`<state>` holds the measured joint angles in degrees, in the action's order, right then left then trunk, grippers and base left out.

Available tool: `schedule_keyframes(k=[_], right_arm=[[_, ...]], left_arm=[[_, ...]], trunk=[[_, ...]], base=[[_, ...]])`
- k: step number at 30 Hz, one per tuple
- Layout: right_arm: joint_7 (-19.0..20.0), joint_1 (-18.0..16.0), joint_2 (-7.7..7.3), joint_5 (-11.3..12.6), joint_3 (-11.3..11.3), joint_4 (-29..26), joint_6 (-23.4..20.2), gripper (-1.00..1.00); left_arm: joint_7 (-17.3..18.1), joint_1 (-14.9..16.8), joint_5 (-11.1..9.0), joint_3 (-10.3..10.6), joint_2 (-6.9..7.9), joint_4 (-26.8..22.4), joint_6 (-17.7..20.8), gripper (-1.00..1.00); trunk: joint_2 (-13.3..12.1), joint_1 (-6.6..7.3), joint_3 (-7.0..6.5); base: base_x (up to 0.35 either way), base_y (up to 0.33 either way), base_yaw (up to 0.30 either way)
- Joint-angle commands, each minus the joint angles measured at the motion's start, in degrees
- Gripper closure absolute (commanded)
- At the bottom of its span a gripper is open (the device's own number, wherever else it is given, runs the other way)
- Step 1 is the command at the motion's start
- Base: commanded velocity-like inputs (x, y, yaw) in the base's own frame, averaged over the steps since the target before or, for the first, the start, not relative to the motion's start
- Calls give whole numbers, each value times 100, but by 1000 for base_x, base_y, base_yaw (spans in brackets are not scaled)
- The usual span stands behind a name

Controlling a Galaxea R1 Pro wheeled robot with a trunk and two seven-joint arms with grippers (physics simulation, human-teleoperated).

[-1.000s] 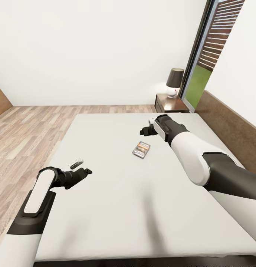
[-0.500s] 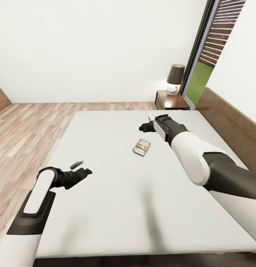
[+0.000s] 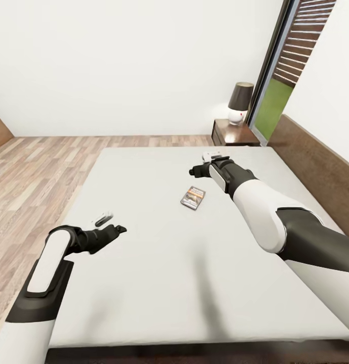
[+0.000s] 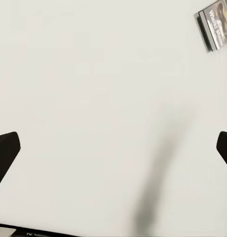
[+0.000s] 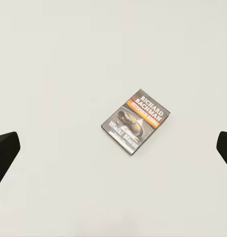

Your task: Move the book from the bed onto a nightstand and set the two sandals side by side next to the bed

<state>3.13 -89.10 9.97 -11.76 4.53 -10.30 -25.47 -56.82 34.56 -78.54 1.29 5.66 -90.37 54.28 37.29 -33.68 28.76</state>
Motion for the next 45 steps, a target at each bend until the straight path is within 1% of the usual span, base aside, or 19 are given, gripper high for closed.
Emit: schedule_keyframes(k=[1,4,14,27,28,29,30,45], right_arm=[[32,-3,3,-62,47,-10,-37,-100],[34,-2,3,-54,47,-8,-56,-100],[36,-3,3,-61,45,-7,-77,-100],[46,8,3,-80,8,-28,-76,-100],[51,8,3,-82,10,-30,-77,-100],[55,7,3,-86,11,-32,-80,-100],[55,7,3,-85,11,-33,-80,-100],[67,7,2,-88,6,-33,-76,-100]], left_arm=[[-61,5,-75,0,10,-13,7,-100],[-64,1,-133,-14,32,-29,-6,-100],[-112,-1,-155,-22,68,-28,-14,-100],[-128,-3,-156,-20,81,-20,-3,-100],[-120,-21,-137,-15,82,-15,9,-100],[-98,-179,-97,-15,84,-26,3,-100],[-98,-198,-94,-15,84,-27,2,-100],[-100,-326,-60,-26,86,-10,-9,-100]], trunk=[[7,-1,16],[7,-1,43],[7,-1,127],[7,-1,152],[7,-1,153],[7,-1,153],[7,-1,153],[7,-1,153]], base=[[0,0,0],[0,0,0],[0,0,0],[0,0,0],[35,0,0],[132,0,0],[106,0,0],[101,0,23]])
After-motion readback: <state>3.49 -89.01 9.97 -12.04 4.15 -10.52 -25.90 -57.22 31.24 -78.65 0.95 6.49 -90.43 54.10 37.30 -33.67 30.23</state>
